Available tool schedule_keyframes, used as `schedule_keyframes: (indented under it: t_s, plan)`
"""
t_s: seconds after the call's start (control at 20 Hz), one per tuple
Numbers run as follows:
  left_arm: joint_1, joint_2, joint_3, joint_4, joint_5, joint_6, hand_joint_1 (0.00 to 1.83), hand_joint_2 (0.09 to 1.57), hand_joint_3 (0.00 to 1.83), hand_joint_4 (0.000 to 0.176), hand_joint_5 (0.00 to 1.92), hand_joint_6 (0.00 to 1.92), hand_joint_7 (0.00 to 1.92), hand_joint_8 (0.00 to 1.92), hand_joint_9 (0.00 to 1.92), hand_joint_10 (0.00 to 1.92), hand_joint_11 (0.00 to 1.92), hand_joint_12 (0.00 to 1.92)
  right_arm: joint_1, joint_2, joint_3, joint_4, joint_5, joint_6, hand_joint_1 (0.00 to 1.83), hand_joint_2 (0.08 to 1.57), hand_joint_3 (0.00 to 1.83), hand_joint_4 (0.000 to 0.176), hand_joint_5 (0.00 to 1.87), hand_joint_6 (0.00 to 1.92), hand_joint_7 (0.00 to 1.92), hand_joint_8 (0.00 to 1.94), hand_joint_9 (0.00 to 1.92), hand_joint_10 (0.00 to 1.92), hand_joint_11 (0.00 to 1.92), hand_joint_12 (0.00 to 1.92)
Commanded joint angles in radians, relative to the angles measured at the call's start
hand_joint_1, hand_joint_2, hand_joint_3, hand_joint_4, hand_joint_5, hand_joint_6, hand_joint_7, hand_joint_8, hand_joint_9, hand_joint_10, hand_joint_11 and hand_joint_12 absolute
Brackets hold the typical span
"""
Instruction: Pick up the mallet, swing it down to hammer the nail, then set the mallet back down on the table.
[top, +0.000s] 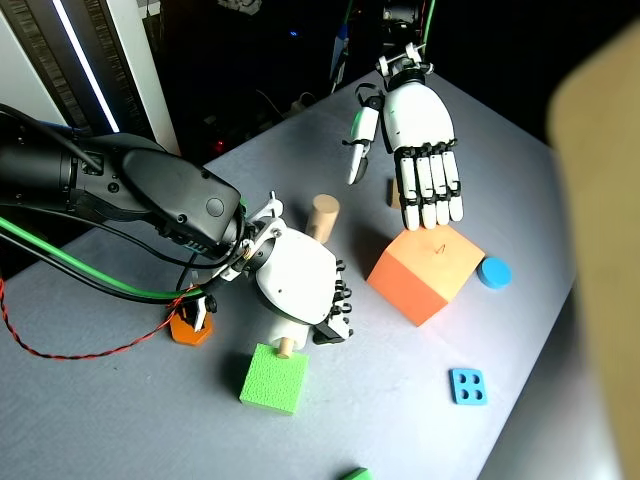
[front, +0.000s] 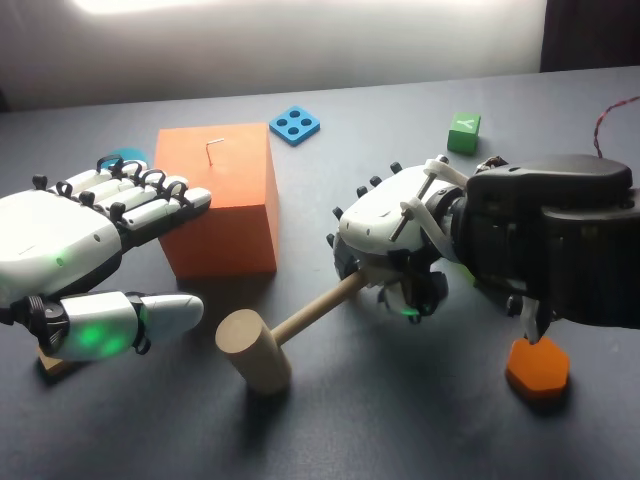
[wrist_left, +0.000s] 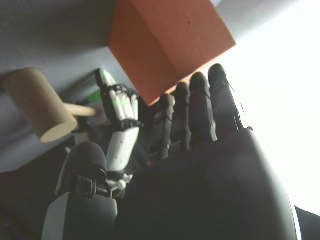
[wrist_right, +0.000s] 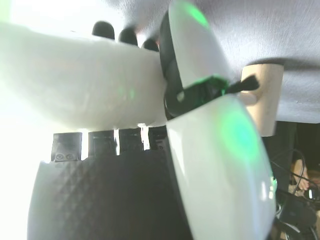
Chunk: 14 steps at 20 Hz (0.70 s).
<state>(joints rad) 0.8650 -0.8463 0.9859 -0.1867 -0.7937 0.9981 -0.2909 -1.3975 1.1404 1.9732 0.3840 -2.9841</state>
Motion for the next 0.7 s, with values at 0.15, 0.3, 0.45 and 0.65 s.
schedule_keyframes:
  t_s: [0.15,0.3,0.45,0.65]
  plan:
    - [-0.002,-0.002,0.002,-0.008,-0.088,-0.002,0.00,1.28,0.00,0.000,0.12,0.01,0.10,0.01,0.08,0.01,0.04,0.04,0.008,0.004,-0.001,-0.016,-0.011,-0.007,1.08,1.25,0.01,0.000,0.71,1.38,0.72,1.93,0.86,1.92,0.91,1.92]
    - [-0.001,-0.003,0.000,-0.008,-0.088,-0.001,0.00,1.28,0.00,0.000,0.11,0.00,0.07,0.00,0.06,0.00,0.01,0.04,0.013,0.016,-0.017,-0.016,-0.010,-0.013,0.94,1.34,0.01,0.000,0.62,1.85,0.88,1.94,1.00,1.92,1.09,1.92]
    - [0.003,-0.003,-0.001,-0.008,-0.088,-0.001,0.00,1.29,0.00,0.000,0.13,0.01,0.10,0.01,0.07,0.01,0.02,0.04,0.017,0.038,-0.053,-0.016,0.000,-0.019,0.70,1.41,0.01,0.000,0.96,1.92,1.19,1.94,1.33,1.92,1.42,1.92]
    - [0.004,-0.003,-0.002,-0.008,-0.088,0.002,0.00,1.28,0.00,0.000,0.15,0.01,0.12,0.01,0.11,0.02,0.06,0.07,0.030,0.076,-0.106,-0.016,0.008,-0.023,0.38,1.50,0.01,0.000,1.16,1.92,1.42,1.94,1.54,1.92,1.58,1.92]
